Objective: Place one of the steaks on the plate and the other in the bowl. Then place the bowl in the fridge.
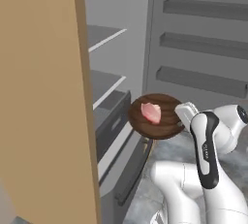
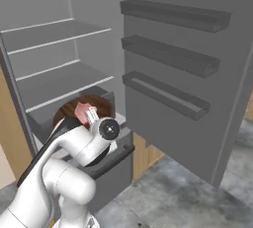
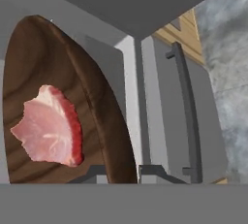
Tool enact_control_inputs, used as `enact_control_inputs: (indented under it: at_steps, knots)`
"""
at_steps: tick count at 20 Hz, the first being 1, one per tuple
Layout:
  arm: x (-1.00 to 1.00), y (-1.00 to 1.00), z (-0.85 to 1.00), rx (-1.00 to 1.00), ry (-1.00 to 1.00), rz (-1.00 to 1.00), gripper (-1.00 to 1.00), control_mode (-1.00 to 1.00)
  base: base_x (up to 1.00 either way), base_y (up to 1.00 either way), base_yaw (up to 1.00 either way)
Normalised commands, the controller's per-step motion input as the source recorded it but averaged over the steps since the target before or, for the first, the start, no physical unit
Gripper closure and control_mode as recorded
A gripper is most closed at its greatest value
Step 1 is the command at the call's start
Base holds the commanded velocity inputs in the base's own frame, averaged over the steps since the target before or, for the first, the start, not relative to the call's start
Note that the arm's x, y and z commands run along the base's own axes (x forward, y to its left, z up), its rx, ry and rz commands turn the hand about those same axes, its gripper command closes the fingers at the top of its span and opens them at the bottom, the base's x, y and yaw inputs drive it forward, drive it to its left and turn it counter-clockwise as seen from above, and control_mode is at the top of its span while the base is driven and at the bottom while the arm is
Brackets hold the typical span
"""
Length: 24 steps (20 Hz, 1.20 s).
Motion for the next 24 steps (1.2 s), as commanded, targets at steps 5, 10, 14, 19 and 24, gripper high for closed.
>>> enact_control_inputs:
  at_steps: [5, 10, 14, 19, 24]
  knots:
    - [0.00, 0.00, 0.00, 0.00, 0.00, 0.00, 1.00, 1.00, 0.38, 0.06, 0.23]
    - [0.00, 0.00, 0.00, 0.00, 0.00, 0.00, 1.00, 1.00, 0.55, 0.00, 0.21]
    - [0.21, 0.00, 0.00, 0.00, 0.00, 0.09, 1.00, -1.00, 0.22, 0.00, 0.09]
    - [0.44, 0.04, 0.02, 0.00, 0.02, 0.14, 1.00, -1.00, 0.00, 0.00, 0.00]
    - [0.72, 0.27, 0.48, 0.00, 0.35, -0.08, 1.00, -1.00, 0.00, 0.00, 0.00]
